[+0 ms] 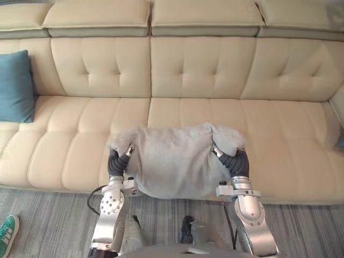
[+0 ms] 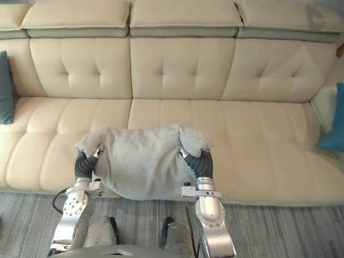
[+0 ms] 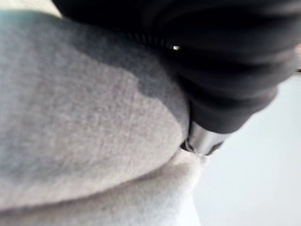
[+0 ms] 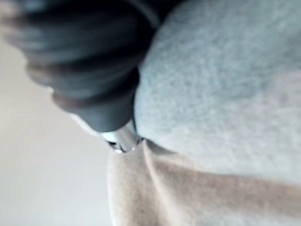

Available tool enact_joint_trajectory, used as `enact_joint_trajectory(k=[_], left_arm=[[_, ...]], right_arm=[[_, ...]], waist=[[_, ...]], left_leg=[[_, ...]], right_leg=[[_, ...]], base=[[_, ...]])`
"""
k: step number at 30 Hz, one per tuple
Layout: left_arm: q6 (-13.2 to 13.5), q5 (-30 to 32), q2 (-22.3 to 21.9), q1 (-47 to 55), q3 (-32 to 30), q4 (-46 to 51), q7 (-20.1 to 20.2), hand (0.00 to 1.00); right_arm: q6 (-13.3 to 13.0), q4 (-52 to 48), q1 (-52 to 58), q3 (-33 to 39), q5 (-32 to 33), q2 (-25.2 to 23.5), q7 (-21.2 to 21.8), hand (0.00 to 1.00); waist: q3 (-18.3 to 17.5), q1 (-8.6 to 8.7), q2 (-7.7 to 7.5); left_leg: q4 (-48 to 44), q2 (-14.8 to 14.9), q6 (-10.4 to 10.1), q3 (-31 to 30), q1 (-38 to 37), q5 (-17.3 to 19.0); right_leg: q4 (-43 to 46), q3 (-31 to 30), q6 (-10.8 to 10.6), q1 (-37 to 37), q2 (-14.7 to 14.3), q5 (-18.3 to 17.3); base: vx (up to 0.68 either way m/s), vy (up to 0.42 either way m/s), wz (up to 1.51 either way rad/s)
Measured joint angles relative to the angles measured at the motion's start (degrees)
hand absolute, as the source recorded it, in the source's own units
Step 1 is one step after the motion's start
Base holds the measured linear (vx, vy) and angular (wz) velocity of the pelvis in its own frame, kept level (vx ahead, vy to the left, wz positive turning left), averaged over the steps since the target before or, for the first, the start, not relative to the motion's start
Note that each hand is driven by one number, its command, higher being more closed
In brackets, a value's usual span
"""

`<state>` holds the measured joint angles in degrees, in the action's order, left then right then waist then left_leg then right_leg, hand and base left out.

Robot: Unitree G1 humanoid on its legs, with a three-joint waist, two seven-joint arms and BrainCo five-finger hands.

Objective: Pick up cushions and gather them together orderly.

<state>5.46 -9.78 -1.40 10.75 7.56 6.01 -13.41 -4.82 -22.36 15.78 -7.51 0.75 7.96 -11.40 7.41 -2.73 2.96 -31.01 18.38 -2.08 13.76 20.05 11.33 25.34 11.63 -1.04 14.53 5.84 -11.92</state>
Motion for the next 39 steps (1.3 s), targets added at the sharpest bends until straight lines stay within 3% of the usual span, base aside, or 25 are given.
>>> enact_joint_trajectory(k=[1, 2, 4, 8, 14, 18, 23, 28, 31, 34, 39], left_arm=[[0.0, 0.0, -0.1, 0.2, 0.0, 0.0, 0.0, 1.0], [-0.1, 0.0, 0.9, 0.3, 0.0, -0.2, 0.0, 1.0], [0.0, 0.0, 2.2, 0.4, -0.1, -0.1, 0.0, 1.0], [0.1, 0.0, 3.7, 1.1, 0.0, 0.6, 0.1, 1.0], [0.1, 0.8, 3.8, 0.5, 0.9, 0.6, 0.3, 1.0], [0.1, 2.6, 4.7, -5.2, 1.0, 0.6, -3.0, 1.0], [0.1, 3.3, 5.1, -19.7, -0.3, -1.5, -11.8, 1.0], [0.1, 3.3, 6.7, -39.1, -3.2, -7.8, -20.3, 1.0], [0.1, 3.2, 9.0, -49.8, -4.7, -13.0, -21.7, 1.0], [0.1, 1.9, 12.7, -67.6, -5.8, -20.0, -23.4, 1.0], [0.1, -0.2, 13.1, -84.7, -10.3, -30.0, -25.1, 1.0]], right_arm=[[-0.1, 0.8, 0.0, 0.0, 0.0, -0.1, 0.0, 1.0], [0.1, 3.0, -0.1, 0.1, 0.0, -1.5, 0.0, 1.0], [0.3, 3.5, 1.1, -0.3, 0.0, -3.6, 0.2, 1.0], [0.3, 3.5, 1.0, -0.6, 0.0, -4.8, 0.8, 1.0], [0.3, 3.2, -3.1, -0.7, -1.1, -4.7, 0.0, 1.0], [0.3, 3.3, -11.4, -1.5, -1.2, -5.2, -2.3, 1.0], [-0.1, 11.7, -28.5, -1.7, -0.7, -5.3, -8.3, 1.0], [0.1, 22.3, -47.4, 0.3, -0.5, -5.3, -15.5, 1.0], [0.3, 26.9, -56.5, 4.4, 0.2, -6.2, -17.7, 1.0], [0.3, 29.1, -70.8, 10.1, 1.3, -7.0, -21.9, 1.0], [0.3, 37.5, -88.8, 15.8, 2.4, -5.1, -24.9, 1.0]], waist=[[-0.3, -0.33, 0.15], [-0.7, -0.24, -0.99], [-0.9, -0.41, -1.68], [-1.1, -0.61, -2.3], [-1.1, -0.46, -3.2], [-1.1, -0.92, -3.2], [-1.0, -1.06, -3.16], [0.6, -1.67, -2.91], [2.0, -2.14, -2.66], [5.2, -1.96, -2.45], [7.4, -1.9, -1.25]], left_leg=[[2.1, -0.3, -4.5, -0.9, -0.4, -2.2], [2.2, -2.5, -4.2, -1.0, -0.3, -2.0], [1.9, -4.2, -2.8, -0.4, -0.3, -1.2], [2.1, -4.6, -1.8, 2.3, -0.6, -0.3], [2.3, -5.0, -1.3, 5.2, 0.3, 0.2], [2.3, -5.5, -0.6, 5.1, 2.7, -0.8], [3.6, -6.3, 0.1, 4.9, 5.9, -3.5], [8.5, -7.8, -0.6, 3.3, 9.7, -8.3], [11.8, -8.5, -0.5, 2.8, 10.8, -11.4], [19.4, -9.6, -0.6, 1.7, 13.3, -17.2], [29.0, -10.0, -1.3, -0.4, 16.2, -24.9]], right_leg=[[0.2, -1.0, -1.5, 0.3, 0.0, -0.3], [-0.7, -2.9, -2.4, 0.5, 1.0, 0.3], [-5.2, -4.3, -3.5, -0.7, 2.0, 2.7], [-9.6, -7.8, -5.5, -0.7, 1.8, 6.2], [-11.9, -11.3, -5.9, 1.7, 2.1, 9.0], [-12.3, -11.6, -6.5, 3.8, 2.5, 10.7], [-12.0, -11.6, -6.6, 7.3, 2.9, 12.6], [-12.0, -10.3, -5.2, 12.1, 3.2, 13.9], [-12.1, -9.5, -4.9, 14.0, 3.2, 14.6], [-14.1, -8.1, -4.8, 18.1, 3.2, 17.1], [-14.7, -5.8, -4.8, 23.6, 2.3, 18.7]], base=[[0.13, 0.432, -0.28], [0.09, 0.294, -0.16], [0.03, 0.313, -0.03], [-0.04, 0.144, -0.37], [-0.08, 0.037, -0.31], [-0.06, 0.014, 0.02], [-0.08, -0.006, 0.05], [-0.1, -0.057, 0.18], [-0.05, -0.064, 0.18], [-0.09, -0.067, 0.25], [-0.04, -0.08, 0.14]])
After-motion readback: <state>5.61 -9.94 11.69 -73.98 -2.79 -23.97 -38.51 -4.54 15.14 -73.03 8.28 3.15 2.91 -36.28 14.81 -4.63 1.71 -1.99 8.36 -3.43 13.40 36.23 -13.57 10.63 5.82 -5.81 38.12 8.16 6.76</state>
